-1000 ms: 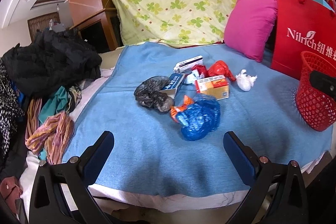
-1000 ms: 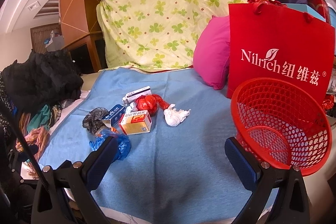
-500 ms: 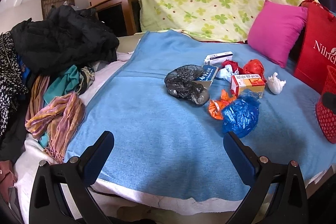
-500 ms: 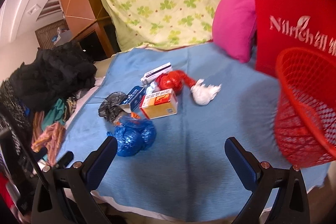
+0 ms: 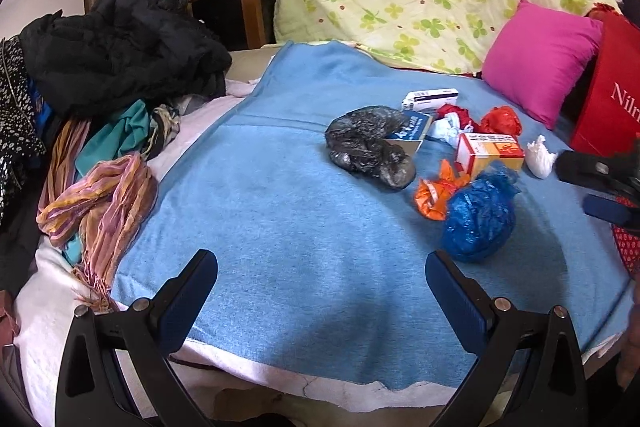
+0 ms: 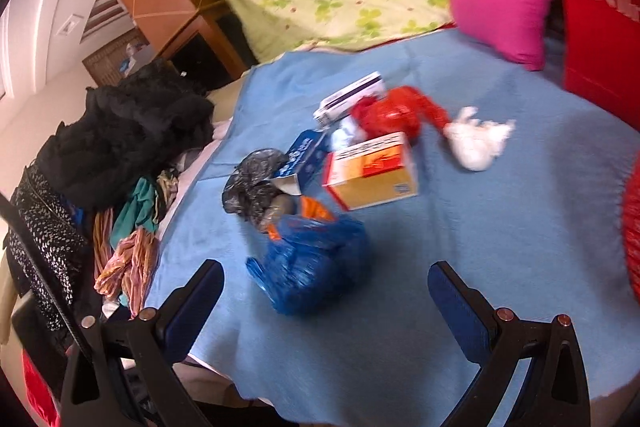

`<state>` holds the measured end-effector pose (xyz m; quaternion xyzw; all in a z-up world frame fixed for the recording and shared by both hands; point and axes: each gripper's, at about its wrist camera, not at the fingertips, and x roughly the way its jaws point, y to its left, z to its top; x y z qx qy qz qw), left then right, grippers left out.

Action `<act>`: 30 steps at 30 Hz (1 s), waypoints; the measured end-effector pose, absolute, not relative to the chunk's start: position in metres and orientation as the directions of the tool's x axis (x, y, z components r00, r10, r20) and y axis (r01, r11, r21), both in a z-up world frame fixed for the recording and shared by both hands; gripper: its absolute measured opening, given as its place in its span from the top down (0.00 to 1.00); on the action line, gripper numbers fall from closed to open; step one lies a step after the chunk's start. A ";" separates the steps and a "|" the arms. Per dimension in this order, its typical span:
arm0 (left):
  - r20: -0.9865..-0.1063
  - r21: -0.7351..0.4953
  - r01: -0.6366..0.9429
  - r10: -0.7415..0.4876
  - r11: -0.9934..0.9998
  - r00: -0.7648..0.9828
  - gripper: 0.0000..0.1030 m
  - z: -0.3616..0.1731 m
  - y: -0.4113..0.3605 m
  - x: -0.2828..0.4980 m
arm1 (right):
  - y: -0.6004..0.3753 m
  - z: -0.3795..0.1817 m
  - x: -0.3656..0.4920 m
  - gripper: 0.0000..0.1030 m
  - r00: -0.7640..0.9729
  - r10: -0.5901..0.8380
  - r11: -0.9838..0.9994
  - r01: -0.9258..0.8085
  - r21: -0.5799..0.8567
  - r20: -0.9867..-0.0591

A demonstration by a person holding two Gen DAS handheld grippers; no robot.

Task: Collect trash
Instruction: 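Grasp the blue plastic bag with the right tool while the left tool grasps the orange wrapper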

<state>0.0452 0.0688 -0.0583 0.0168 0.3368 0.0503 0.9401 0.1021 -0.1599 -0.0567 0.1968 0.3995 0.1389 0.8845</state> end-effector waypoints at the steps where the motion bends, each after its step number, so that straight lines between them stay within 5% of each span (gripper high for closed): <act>1: -0.631 0.067 -0.087 0.109 0.994 0.768 0.00 -0.059 0.071 0.045 | -0.156 -0.059 0.107 0.00 0.634 0.409 0.881 -0.087 0.465 -0.657; 8: -0.642 0.075 -0.113 0.135 0.991 0.755 0.00 -0.063 0.083 0.048 | -0.134 -0.089 0.145 0.04 0.558 0.456 0.841 -0.014 0.541 -0.694; 12: -0.644 0.087 -0.118 0.146 0.989 0.751 0.00 -0.066 0.087 0.049 | -0.125 -0.110 0.163 0.26 0.510 0.455 0.836 0.039 0.548 -0.730; 18: -0.645 0.075 -0.099 0.124 0.992 0.754 0.00 -0.065 0.086 0.056 | -0.128 -0.116 0.163 0.46 0.493 0.491 0.817 0.025 0.576 -0.718; 30: -0.654 0.015 0.207 -0.147 0.978 0.742 0.06 -0.055 0.033 0.116 | -0.199 -0.081 0.134 0.48 0.612 0.420 0.830 0.040 0.556 -0.670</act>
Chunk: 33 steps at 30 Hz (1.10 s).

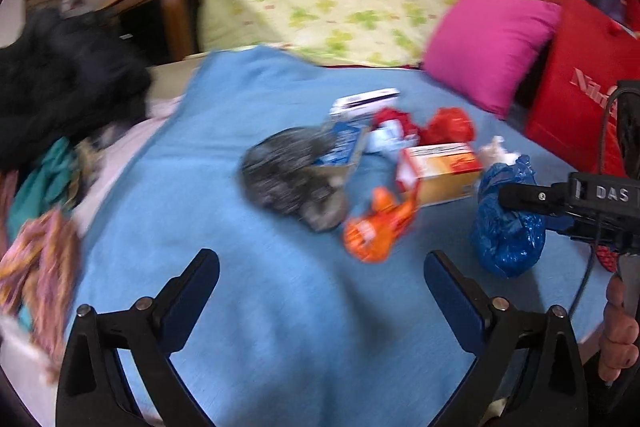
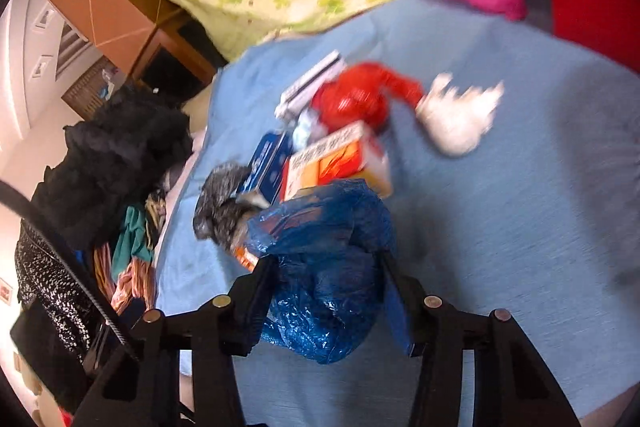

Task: Collect trash
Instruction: 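Grasp the blue plastic bag with the right tool while the left tool grasps the orange wrapper, then carry both items to the red mesh basket and open both tools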

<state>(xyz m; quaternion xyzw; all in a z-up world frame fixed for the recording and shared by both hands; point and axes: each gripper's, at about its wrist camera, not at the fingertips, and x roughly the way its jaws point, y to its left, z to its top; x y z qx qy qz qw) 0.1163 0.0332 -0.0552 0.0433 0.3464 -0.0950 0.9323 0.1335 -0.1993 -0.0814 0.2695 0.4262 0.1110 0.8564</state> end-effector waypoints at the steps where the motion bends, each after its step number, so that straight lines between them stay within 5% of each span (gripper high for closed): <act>1: -0.662 0.009 0.241 -0.174 0.971 0.729 0.14 -0.057 0.027 0.124 | -0.203 -0.079 0.132 0.48 0.618 0.415 0.832 0.040 0.554 -0.667; 5: -0.709 -0.024 0.333 -0.250 0.943 0.659 0.33 -0.068 0.005 0.155 | -0.219 -0.073 0.126 0.48 0.631 0.416 0.826 0.040 0.563 -0.655; 15: -0.798 -0.046 0.403 -0.276 0.914 0.536 0.55 -0.097 -0.024 0.193 | -0.243 -0.068 0.118 0.48 0.654 0.412 0.814 0.050 0.579 -0.635; 18: -0.820 -0.061 0.394 -0.271 0.917 0.504 0.70 -0.107 -0.025 0.199 | -0.247 -0.070 0.117 0.48 0.654 0.413 0.810 0.055 0.583 -0.634; 25: -0.792 -0.120 0.381 -0.320 0.917 0.519 0.72 -0.102 -0.020 0.189 | -0.246 -0.060 0.110 0.48 0.680 0.422 0.808 0.019 0.589 -0.600; 33: -0.664 -0.053 0.492 -0.398 0.869 0.633 0.72 -0.054 -0.039 0.134 | -0.257 -0.017 0.075 0.48 0.798 0.411 0.820 -0.113 0.561 -0.440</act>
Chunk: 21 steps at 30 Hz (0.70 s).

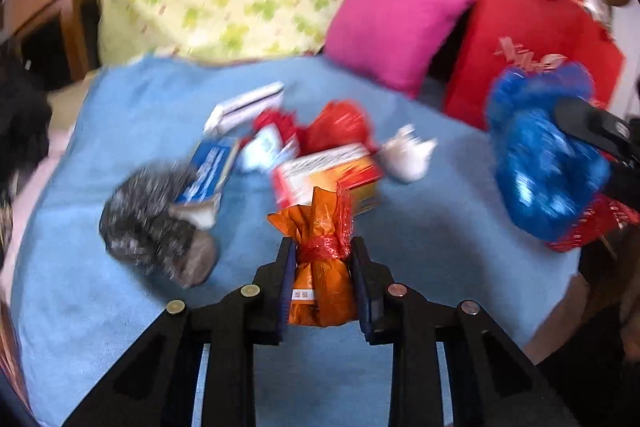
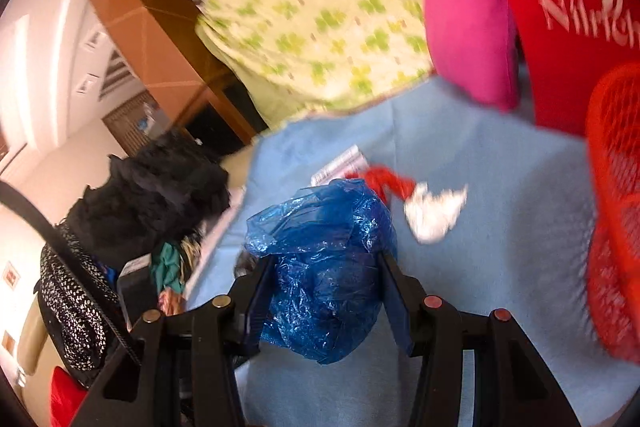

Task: Collect trash
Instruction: 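Carry both items to the red mesh basket and open both tools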

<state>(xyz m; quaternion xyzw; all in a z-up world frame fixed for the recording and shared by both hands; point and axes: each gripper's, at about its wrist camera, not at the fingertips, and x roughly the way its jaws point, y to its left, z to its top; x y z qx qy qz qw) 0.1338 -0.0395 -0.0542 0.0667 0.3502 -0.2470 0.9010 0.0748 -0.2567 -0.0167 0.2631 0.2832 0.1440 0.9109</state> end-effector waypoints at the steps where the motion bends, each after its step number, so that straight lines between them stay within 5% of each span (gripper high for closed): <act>1: -0.654 -0.055 0.503 -0.412 0.863 0.635 0.72 -0.047 -0.045 0.132 | -0.259 -0.011 0.071 0.48 0.813 0.403 0.825 -0.123 0.552 -0.421; 12: -0.528 -0.072 0.712 -0.632 0.698 0.567 0.72 0.045 -0.180 0.092 | -0.364 0.027 -0.008 0.46 0.969 0.105 0.853 0.028 0.520 -0.224; 21: -0.592 -0.096 0.788 -0.671 0.608 0.446 0.71 0.037 -0.294 0.086 | -0.471 0.001 -0.045 0.45 0.950 -0.102 0.705 0.279 0.652 -0.296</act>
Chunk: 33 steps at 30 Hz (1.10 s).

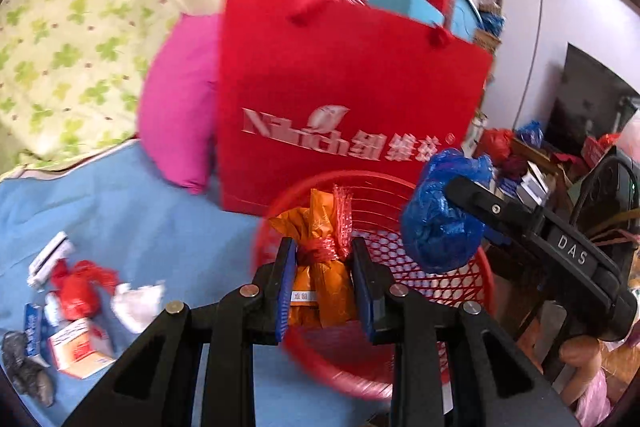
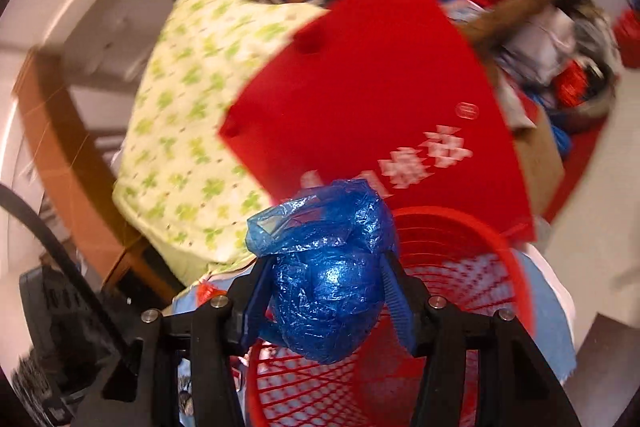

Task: Collect trash
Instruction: 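Carry both items to the red mesh basket and open both tools, then return both tools to the remaining trash on the blanket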

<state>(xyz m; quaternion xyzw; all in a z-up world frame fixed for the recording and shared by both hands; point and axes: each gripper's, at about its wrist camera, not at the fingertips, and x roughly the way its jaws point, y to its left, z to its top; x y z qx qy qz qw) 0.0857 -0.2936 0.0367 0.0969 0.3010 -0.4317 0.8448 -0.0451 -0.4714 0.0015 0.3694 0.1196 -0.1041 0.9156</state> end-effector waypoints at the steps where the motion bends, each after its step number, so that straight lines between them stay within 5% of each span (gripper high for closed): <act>1: -0.600 -0.088 0.792 -0.667 0.604 0.442 0.71 0.033 -0.303 0.083 | -0.478 -0.002 -0.045 0.45 0.946 -0.103 0.687 0.291 0.666 -0.308; 3: -0.616 -0.084 0.795 -0.659 0.600 0.432 0.70 0.026 -0.317 0.082 | -0.484 -0.005 -0.041 0.41 0.940 -0.094 0.664 0.305 0.683 -0.328; 7: -0.632 -0.078 0.774 -0.631 0.628 0.449 0.42 0.016 -0.324 0.081 | -0.489 -0.008 -0.036 0.35 0.935 -0.079 0.655 0.311 0.688 -0.347; 14: -0.592 0.037 0.709 -0.556 0.704 0.583 0.33 0.032 -0.291 0.077 | -0.471 0.003 -0.040 0.31 0.954 -0.083 0.716 0.258 0.649 -0.288; 25: -0.515 0.209 0.410 -0.256 0.888 0.818 0.29 0.057 -0.152 0.069 | -0.376 0.037 -0.015 0.29 0.986 0.070 0.832 0.027 0.553 -0.153; 33: -0.479 0.208 0.247 -0.122 0.946 0.870 0.26 0.065 -0.073 0.070 | -0.298 0.036 0.020 0.26 0.961 0.191 0.874 -0.075 0.480 -0.197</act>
